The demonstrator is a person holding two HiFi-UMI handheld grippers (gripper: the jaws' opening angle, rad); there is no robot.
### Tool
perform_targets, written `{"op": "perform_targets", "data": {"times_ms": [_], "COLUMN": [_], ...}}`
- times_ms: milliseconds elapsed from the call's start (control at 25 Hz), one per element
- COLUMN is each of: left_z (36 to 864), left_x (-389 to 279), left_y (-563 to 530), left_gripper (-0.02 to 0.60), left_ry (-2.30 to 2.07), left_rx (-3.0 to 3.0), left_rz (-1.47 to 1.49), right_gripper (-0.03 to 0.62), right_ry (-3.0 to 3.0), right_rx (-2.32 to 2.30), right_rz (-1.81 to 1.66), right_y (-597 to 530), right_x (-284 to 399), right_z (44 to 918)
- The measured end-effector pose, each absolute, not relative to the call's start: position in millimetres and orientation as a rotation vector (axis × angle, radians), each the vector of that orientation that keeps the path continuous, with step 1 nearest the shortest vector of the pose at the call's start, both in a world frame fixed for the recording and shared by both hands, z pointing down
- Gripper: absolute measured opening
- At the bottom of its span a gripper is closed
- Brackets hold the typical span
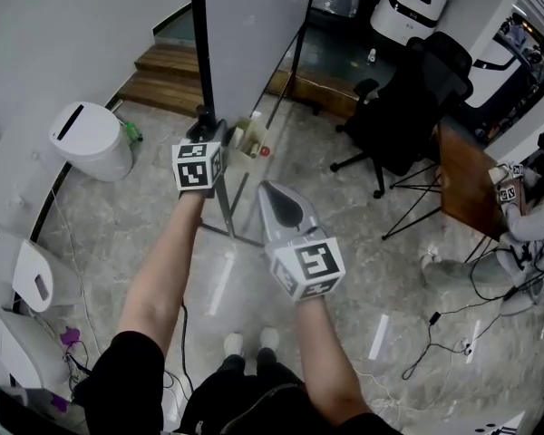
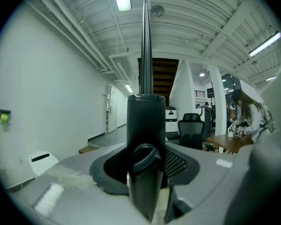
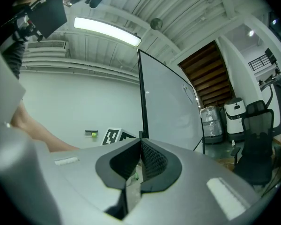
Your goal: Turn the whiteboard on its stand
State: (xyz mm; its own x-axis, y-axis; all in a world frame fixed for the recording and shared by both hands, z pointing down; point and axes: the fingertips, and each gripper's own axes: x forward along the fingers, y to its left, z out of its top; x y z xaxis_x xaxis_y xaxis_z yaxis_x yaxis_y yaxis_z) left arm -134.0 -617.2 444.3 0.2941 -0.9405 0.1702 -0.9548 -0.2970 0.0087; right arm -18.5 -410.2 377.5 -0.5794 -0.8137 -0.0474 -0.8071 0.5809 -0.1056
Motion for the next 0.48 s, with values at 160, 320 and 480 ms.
{"op": "perform_targets", "data": {"times_ms": [160, 320, 480], "left_z": [445.1, 446.2, 444.4], "left_x": [-138.5, -140.4, -137.6], "left_y": [-609.8, -598.7, -595.9], "left_gripper": [0.184, 0.184, 0.184], "left_ry": [-1.794, -1.801, -1.791], "left_rx": [2.437, 2.435, 2.437], "left_rz": [0.201, 0.195, 0.202], "right_gripper": [0.011, 0.011, 0.011], "right_ry": [2.705, 2.707, 2.713], "right_rx": [-1.395, -1.390, -1.397], "right_rz": [-0.116, -0.117, -0.114], "right_y": [-411.3, -406.9, -408.8], "right_x": [-16.6, -16.7, -15.5], "right_z": [376.4, 378.3, 375.5]}}
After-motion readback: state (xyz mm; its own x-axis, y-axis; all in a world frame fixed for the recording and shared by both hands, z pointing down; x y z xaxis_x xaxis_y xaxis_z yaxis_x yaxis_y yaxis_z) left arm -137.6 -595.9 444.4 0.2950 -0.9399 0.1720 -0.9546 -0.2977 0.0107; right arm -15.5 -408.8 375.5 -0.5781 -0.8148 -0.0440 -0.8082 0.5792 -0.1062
